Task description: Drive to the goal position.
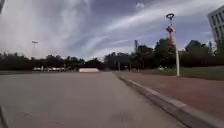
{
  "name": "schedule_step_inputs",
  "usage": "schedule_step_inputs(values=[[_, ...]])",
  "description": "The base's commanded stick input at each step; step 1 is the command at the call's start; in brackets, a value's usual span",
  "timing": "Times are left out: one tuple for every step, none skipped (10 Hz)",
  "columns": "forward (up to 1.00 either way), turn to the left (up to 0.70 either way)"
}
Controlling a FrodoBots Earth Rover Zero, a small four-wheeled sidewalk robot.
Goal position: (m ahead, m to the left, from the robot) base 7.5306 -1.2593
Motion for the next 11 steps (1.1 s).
schedule_step_inputs(values=[[1.00, 0.00], [1.00, 0.00], [1.00, 0.00], [1.00, 0.00], [1.00, 0.00], [1.00, 0.00], [1.00, 0.00], [1.00, 0.00], [1.00, 0.00], [1.00, 0.03], [1.00, 0.22]])
